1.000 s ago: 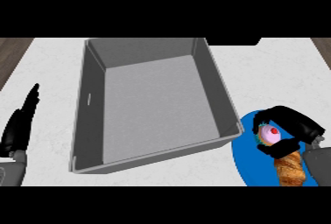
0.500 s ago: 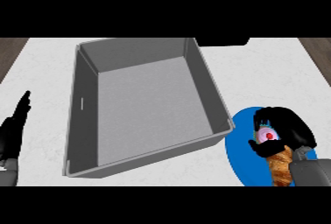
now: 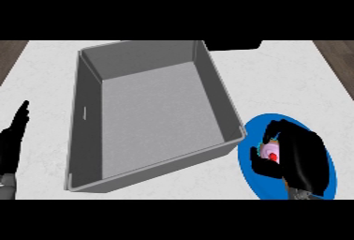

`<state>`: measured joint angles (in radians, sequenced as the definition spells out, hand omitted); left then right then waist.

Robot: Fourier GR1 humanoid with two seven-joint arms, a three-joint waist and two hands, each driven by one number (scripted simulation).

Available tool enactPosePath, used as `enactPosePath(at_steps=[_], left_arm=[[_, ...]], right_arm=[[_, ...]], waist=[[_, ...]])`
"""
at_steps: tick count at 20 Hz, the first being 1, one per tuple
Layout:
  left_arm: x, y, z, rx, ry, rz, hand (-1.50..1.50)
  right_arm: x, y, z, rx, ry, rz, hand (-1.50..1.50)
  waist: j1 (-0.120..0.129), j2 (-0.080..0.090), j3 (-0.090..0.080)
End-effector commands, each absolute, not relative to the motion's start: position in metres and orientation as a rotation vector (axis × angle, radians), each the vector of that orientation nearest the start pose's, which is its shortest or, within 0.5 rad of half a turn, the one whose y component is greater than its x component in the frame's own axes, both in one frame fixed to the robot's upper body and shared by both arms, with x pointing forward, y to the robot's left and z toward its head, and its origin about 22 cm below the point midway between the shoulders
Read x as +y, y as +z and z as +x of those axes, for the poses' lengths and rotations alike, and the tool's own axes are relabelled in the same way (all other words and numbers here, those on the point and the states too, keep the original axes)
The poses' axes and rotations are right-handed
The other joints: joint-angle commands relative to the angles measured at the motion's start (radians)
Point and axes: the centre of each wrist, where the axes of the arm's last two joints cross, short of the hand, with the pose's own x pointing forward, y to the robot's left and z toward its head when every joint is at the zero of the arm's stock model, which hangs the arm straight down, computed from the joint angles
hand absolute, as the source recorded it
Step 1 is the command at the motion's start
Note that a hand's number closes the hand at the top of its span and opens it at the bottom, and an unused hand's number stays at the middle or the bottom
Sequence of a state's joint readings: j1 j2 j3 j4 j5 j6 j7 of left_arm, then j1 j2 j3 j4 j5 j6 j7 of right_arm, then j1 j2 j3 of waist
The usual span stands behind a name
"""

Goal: Pick the cupcake from the plate and place it in the cardboard box

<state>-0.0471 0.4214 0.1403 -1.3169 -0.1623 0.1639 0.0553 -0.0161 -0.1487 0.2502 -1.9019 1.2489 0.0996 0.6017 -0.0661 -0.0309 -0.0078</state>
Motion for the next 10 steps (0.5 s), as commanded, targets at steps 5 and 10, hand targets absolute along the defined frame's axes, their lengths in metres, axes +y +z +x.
enactPosePath(at_steps=[5, 10], left_arm=[[0.365, 0.012, 0.26, -1.347, -0.207, 0.661, 0.0], [0.351, 0.013, 0.26, -1.377, -0.219, 0.64, 0.0]], right_arm=[[-0.095, 0.158, 0.16, -1.396, 0.671, -1.365, 1.5], [-0.055, 0.177, 0.166, -1.452, 0.664, -1.285, 1.5]], waist=[[0.058, 0.022, 0.004], [0.083, 0.029, 0.007]])
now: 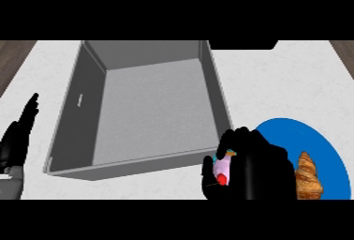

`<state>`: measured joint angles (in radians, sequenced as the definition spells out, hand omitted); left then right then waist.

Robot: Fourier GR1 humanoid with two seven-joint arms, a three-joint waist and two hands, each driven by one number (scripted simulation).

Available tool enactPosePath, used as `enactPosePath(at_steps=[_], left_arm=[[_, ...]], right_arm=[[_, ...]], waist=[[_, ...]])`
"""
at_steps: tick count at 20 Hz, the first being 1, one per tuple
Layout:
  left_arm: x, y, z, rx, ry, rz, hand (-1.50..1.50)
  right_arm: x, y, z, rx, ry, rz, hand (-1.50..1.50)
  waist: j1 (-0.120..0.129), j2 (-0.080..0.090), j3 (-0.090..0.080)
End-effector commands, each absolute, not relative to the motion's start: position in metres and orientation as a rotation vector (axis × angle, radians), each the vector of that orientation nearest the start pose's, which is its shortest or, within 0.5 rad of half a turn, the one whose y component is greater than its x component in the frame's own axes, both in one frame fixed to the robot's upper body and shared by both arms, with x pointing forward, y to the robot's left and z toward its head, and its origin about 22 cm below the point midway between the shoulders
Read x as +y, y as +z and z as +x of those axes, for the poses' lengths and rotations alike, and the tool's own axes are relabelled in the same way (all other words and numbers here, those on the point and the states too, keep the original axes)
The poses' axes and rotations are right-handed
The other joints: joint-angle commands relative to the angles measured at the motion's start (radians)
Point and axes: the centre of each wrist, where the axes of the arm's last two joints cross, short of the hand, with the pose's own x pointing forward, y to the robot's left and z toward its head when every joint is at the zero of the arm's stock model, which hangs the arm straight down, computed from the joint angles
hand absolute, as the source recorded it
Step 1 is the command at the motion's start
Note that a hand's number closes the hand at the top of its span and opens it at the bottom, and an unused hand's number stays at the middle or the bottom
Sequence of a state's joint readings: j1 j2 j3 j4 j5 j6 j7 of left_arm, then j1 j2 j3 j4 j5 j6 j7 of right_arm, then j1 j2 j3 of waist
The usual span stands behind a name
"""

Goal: Pick the cupcake from the plate and place it in the cardboard box

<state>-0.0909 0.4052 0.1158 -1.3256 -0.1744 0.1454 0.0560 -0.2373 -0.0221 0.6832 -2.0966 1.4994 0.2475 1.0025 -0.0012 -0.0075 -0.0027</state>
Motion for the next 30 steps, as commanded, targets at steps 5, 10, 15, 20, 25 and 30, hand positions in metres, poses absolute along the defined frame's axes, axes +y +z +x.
enactPosePath(at_steps=[5, 10, 15, 20, 25, 30], left_arm=[[0.367, 0.018, 0.266, -1.371, -0.234, 0.633, 0.0], [0.346, 0.019, 0.273, -1.386, -0.247, 0.615, 0.0], [0.355, 0.039, 0.281, -1.406, -0.257, 0.63, 0.0], [0.345, 0.02, 0.279, -1.403, -0.272, 0.607, 0.0], [0.344, 0.032, 0.288, -1.398, -0.258, 0.62, 0.0], [0.344, 0.02, 0.29, -1.408, -0.26, 0.598, 0.0]], right_arm=[[-0.03, 0.189, 0.207, -1.493, 0.55, -1.204, 1.5], [-0.022, 0.21, 0.257, -1.479, 0.465, -1.144, 1.5], [-0.026, 0.212, 0.311, -1.423, 0.409, -1.065, 1.5], [-0.013, 0.204, 0.35, -1.412, 0.396, -1.045, 1.5], [-0.018, 0.165, 0.385, -1.348, 0.405, -1.079, 1.5], [-0.026, 0.149, 0.402, -1.23, 0.309, -1.03, -1.5]], waist=[[0.034, 0.01, 0.001], [0.048, 0.014, 0.001], [0.063, 0.019, 0.002], [0.069, 0.023, 0.001], [0.067, 0.025, 0.002], [0.073, 0.032, 0.001]])
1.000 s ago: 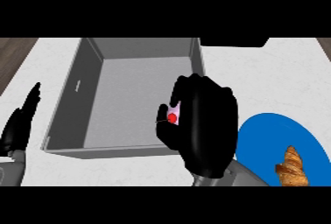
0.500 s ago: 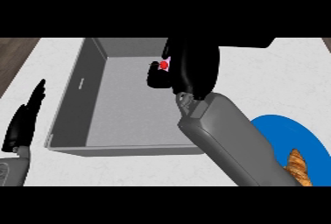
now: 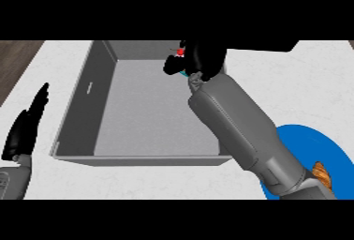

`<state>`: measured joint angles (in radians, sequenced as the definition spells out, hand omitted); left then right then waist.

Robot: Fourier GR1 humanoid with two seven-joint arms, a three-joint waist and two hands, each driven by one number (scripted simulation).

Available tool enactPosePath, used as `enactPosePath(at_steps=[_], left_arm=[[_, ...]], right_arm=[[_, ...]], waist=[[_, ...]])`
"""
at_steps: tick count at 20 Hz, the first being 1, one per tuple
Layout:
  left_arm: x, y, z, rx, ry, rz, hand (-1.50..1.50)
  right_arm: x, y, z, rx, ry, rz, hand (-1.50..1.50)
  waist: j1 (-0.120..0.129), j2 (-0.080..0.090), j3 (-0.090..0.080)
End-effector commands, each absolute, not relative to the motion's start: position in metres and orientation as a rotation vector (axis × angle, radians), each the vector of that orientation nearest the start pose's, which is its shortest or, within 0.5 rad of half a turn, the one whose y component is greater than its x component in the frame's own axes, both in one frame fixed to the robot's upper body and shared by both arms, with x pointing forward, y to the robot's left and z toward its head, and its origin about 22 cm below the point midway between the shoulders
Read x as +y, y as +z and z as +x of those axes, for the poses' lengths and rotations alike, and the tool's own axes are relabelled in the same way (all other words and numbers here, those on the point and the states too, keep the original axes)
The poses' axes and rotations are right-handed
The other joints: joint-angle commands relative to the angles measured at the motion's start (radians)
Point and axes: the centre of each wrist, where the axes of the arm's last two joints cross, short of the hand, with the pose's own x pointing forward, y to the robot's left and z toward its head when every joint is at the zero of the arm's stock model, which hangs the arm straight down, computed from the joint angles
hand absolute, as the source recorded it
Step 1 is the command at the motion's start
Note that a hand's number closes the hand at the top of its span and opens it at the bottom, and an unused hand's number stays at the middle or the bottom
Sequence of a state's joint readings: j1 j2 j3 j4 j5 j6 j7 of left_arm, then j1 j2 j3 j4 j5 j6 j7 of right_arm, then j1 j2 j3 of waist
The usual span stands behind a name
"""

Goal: Pick the cupcake from the plate and place it in the cardboard box

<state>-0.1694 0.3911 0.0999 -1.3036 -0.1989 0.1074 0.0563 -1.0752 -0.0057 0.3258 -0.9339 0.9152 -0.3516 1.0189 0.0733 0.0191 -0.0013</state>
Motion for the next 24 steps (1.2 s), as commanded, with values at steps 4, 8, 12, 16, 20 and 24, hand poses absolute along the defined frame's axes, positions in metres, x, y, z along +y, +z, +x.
enactPosePath(at_steps=[4, 8, 12, 16, 20, 24], left_arm=[[0.346, 0.032, 0.288, -1.405, -0.266, 0.583, 0.0], [0.332, 0.025, 0.296, -1.41, -0.276, 0.58, 0.0], [0.343, 0.02, 0.283, -1.403, -0.264, 0.608, 0.0], [0.332, 0.041, 0.291, -1.412, -0.249, 0.617, 0.0], [0.368, 0.022, 0.276, -1.376, -0.226, 0.635, 0.0], [0.367, 0.012, 0.262, -1.357, -0.2, 0.636, 0.0]], right_arm=[[-0.035, 0.124, 0.411, -1.204, 0.261, -0.972, -1.5], [-0.028, 0.129, 0.417, -1.304, 0.231, -0.949, -1.5], [-0.027, 0.125, 0.418, -1.449, 0.171, -0.982, -1.5], [-0.023, 0.14, 0.42, -1.552, 0.027, -0.974, -1.5], [-0.024, 0.145, 0.414, -1.633, -0.119, -0.903, -1.5], [-0.021, 0.148, 0.401, -1.673, -0.166, -0.847, -1.5]], waist=[[0.018, 0.002, 0.001], [0.023, 0.007, 0.001], [0.009, 0.001, 0.001], [-0.012, -0.007, 0.002], [-0.047, -0.014, 0.001], [-0.07, -0.025, 0.001]])
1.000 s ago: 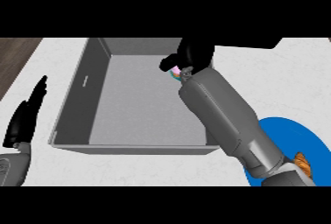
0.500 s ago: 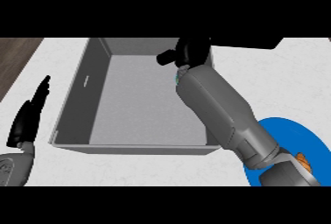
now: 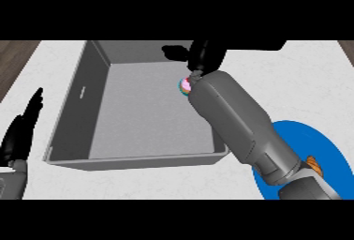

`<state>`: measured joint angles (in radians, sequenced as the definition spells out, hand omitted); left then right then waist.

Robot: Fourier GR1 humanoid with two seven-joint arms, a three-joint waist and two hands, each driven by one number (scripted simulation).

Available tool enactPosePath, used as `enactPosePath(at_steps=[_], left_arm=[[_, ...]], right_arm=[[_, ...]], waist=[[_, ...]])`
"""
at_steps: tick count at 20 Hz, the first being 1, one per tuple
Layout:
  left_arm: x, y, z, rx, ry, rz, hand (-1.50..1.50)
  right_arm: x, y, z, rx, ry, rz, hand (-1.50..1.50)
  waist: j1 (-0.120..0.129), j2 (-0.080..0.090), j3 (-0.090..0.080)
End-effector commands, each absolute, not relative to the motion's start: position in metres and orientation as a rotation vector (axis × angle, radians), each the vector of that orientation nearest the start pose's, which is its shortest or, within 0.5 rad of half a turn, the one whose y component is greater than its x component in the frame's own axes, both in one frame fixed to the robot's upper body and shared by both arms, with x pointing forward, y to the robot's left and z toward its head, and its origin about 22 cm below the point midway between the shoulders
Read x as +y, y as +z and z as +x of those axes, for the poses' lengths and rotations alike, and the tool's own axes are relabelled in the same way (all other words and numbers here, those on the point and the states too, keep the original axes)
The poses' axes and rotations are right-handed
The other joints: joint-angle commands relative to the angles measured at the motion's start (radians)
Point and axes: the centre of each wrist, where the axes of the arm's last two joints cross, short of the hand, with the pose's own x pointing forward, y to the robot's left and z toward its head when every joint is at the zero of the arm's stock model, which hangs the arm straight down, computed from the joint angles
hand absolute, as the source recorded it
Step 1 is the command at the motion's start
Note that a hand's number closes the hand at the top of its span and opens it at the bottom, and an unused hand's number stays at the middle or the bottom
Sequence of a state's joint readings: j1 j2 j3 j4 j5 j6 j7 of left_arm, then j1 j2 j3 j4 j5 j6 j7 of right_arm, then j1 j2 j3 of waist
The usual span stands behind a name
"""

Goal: Pick the cupcake from the plate and place it in the cardboard box

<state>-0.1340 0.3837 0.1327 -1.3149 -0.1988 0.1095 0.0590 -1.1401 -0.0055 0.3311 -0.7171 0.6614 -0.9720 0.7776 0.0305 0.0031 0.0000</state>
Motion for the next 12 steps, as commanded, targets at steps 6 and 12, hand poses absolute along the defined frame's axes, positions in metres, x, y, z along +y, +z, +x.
enactPosePath(at_steps=[6, 12], left_arm=[[0.356, 0.012, 0.256, -1.338, -0.181, 0.666, 0.0], [0.373, 0.004, 0.242, -1.321, -0.171, 0.695, 0.0]], right_arm=[[-0.064, 0.111, 0.364, -1.615, -0.189, -0.834, -1.5], [-0.116, 0.115, 0.311, -1.604, -0.181, -0.859, -1.5]], waist=[[-0.069, -0.02, 0.0], [-0.098, -0.026, -0.001]])
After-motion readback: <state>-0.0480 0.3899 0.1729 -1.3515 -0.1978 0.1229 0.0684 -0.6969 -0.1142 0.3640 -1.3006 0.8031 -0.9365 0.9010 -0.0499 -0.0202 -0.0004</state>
